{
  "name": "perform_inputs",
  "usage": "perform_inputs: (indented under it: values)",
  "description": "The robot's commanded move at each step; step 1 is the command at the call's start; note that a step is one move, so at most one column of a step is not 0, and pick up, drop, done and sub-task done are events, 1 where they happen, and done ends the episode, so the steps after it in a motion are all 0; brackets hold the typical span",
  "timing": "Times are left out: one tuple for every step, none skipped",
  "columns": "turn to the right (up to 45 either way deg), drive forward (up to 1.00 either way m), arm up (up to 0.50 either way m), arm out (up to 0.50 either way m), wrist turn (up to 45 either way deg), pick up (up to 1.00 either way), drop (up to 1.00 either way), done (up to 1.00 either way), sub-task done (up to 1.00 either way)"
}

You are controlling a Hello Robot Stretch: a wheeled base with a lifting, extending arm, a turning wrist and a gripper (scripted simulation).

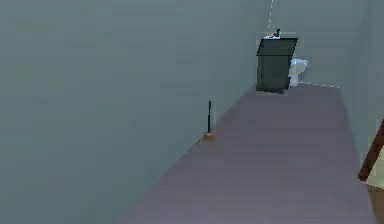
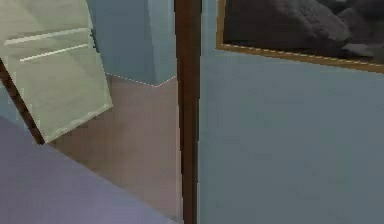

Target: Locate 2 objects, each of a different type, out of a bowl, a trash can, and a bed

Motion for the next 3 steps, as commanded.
perform_inputs:
  values:
    - [39.0,0.0,0.0,0.0,0.0,0.0,0.0,0.0,0.0]
    - [0.0,0.7,0.0,0.0,0.0,0.0,0.0,0.0,0.0]
    - [36.0,0.0,0.0,0.0,0.0,0.0,0.0,0.0,0.0]
